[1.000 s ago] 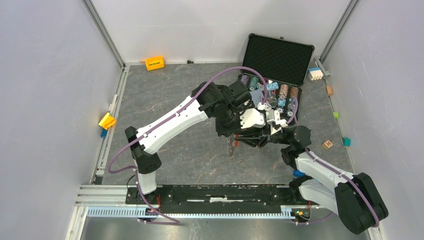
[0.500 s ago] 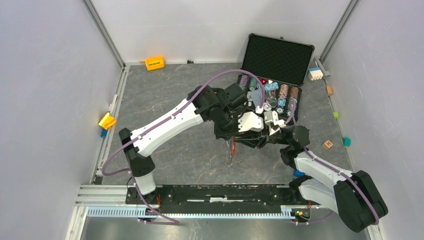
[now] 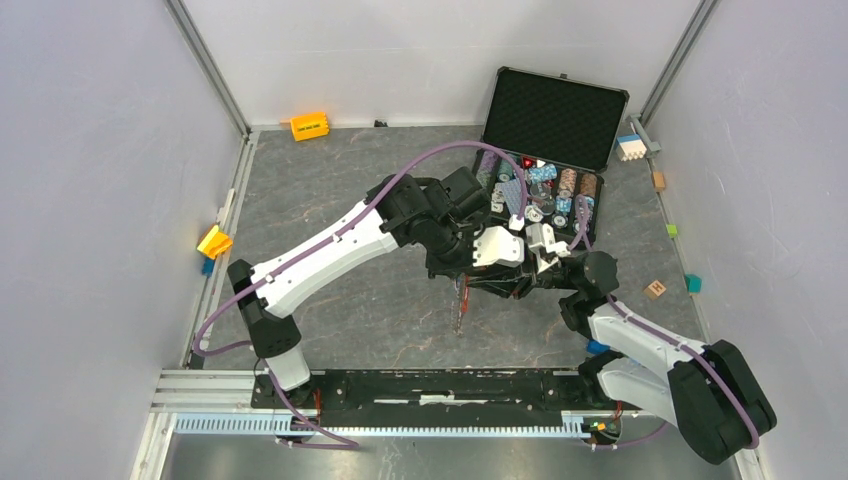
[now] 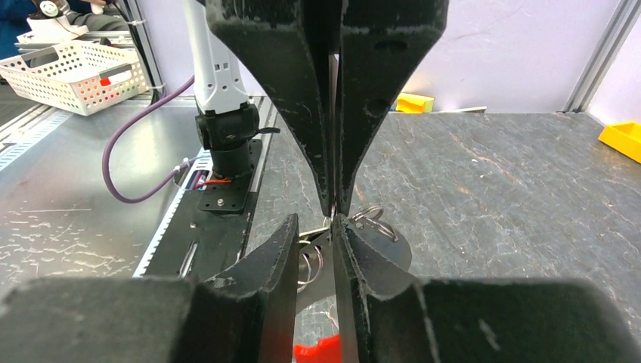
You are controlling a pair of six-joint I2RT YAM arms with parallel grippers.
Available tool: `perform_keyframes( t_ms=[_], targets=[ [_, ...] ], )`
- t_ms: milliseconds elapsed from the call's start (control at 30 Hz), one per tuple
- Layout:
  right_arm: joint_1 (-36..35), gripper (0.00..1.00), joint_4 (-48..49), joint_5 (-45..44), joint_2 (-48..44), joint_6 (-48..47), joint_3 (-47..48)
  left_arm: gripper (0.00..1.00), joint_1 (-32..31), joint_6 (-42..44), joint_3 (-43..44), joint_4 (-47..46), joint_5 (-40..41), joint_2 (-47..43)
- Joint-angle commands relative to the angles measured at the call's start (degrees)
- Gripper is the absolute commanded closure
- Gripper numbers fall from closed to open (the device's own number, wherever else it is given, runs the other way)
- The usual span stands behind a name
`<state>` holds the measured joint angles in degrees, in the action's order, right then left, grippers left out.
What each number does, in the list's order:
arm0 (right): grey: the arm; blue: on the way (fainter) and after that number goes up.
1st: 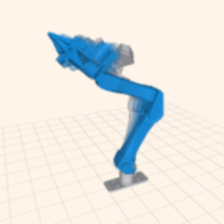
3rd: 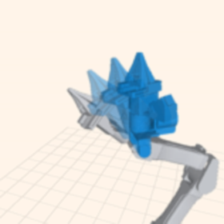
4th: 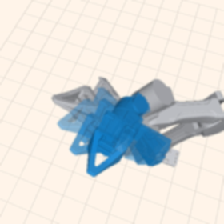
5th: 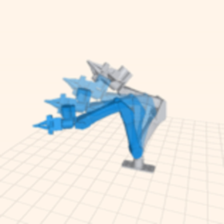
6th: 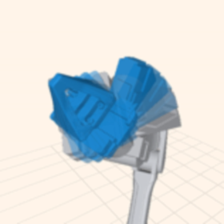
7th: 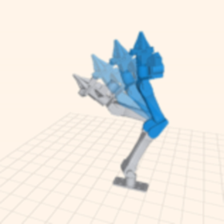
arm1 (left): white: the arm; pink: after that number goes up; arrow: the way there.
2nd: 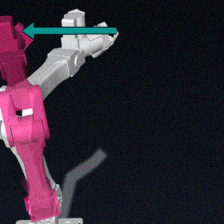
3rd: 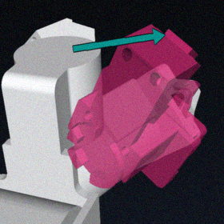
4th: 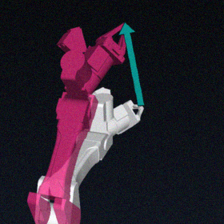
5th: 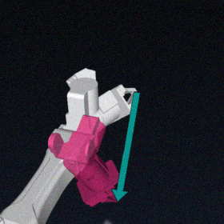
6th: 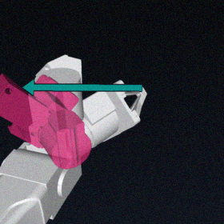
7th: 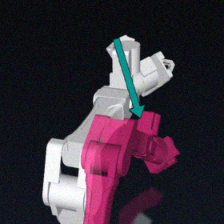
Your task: Put the keys on the keyring
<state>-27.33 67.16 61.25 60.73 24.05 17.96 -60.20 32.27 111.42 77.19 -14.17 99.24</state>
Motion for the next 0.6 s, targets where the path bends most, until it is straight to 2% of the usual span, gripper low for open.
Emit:
perform_keyframes(
  t_ms=[0,567],
  targets=[
    [-0.61,0.72,0.79,1.08,-1.83,-1.97,0.59,0.98,-0.20,3.26,-1.29,-3.93,-1.56,-3.34],
    [-2.42,0.77,-3.33,1.02,-1.35,-4.91,1.43,0.98,-0.23,2.03,-1.11,-5.27,-1.99,-3.17]
  ],
)
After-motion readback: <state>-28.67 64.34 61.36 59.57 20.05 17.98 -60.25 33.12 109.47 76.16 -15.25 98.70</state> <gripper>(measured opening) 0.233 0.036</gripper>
